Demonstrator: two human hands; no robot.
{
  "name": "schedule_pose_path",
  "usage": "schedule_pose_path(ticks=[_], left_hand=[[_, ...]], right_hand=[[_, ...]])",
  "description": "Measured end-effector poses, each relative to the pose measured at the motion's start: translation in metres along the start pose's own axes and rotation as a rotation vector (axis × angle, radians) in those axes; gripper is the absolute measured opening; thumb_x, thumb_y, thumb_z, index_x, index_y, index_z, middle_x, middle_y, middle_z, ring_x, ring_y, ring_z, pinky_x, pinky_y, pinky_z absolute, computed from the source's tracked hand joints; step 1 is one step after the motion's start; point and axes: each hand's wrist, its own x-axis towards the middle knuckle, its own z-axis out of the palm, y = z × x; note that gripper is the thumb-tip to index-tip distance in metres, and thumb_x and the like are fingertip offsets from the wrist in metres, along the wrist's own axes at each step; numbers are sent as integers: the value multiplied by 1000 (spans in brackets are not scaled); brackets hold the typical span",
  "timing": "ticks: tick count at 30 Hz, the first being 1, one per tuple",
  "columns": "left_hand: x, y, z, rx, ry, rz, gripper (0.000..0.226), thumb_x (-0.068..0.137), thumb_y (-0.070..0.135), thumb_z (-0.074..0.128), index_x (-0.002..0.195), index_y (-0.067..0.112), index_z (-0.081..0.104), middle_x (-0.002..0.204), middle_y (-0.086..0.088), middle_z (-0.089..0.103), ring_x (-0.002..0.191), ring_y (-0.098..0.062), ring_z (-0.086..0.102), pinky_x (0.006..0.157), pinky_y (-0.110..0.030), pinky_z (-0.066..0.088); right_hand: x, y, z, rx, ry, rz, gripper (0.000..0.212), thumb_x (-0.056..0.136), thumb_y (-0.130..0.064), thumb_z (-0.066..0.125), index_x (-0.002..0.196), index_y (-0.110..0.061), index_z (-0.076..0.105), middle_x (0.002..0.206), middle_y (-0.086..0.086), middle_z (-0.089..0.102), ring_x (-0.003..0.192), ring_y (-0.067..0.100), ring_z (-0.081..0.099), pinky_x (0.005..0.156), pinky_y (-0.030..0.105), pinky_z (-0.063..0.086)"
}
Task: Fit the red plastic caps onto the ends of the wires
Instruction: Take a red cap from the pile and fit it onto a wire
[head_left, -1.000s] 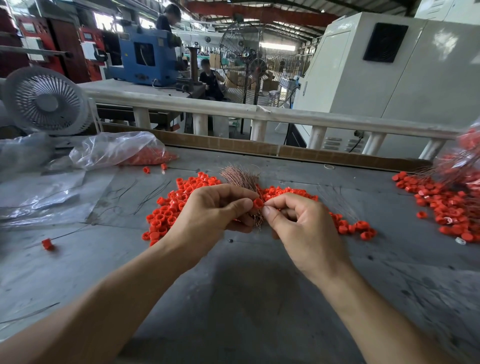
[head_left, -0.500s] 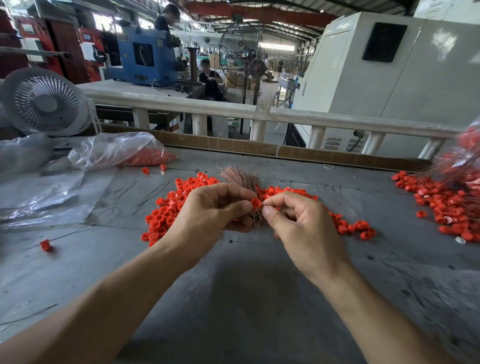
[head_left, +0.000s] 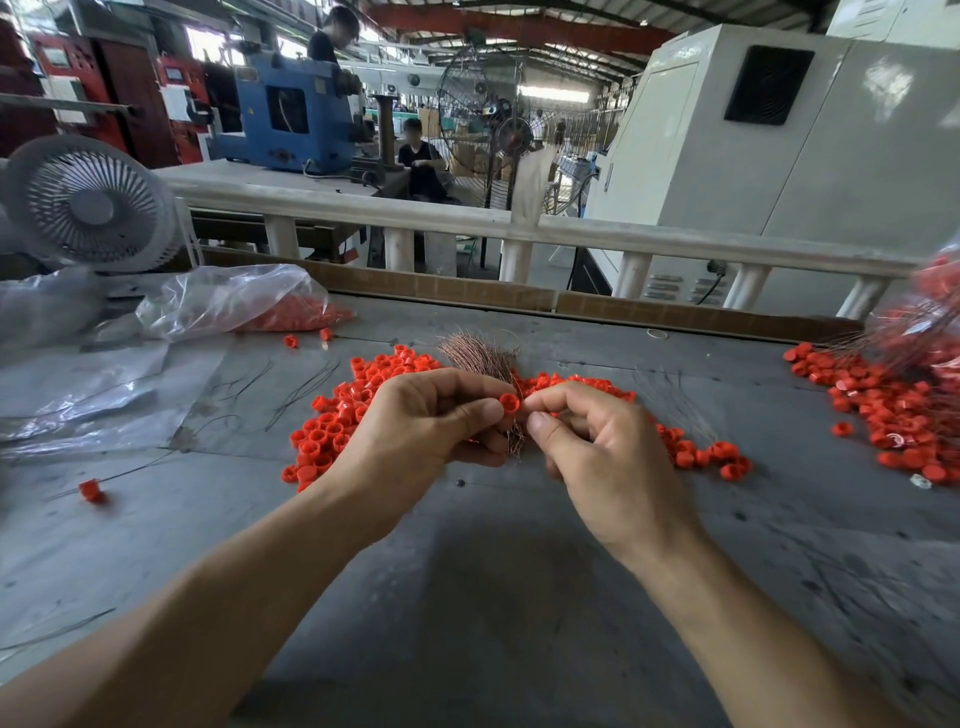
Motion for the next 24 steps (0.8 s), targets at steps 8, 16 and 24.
schedule_pose_path(ticks=[8,16,24], left_hand=[[0,1,-2,-53,-7,17,17,81,20,72,95,16,81,84,-12,75,73,-19,72,67,-26,60],[-2,3,-1,-132,-54,19,15,84,17,69,94,18,80,93,-16,77,75,-24,74,66,-29,60],[-2,4,1,-154,-70,0,22,85,15,67,103,4,71,88,-22,75,76,-30,74,69,-37,63]], right_hand=[[0,-5,3,78,-54,108,24,97,-17,50,99,-32,68,68,-7,67,58,2,55,53,16,40],[-4,-13,2,144,-102,145,28,102,-4,48,104,-26,65,72,5,71,51,16,59,44,18,40],[-5,-13,3,129,-148,142,24,102,-3,51,99,-20,68,77,3,74,59,10,68,45,15,44]])
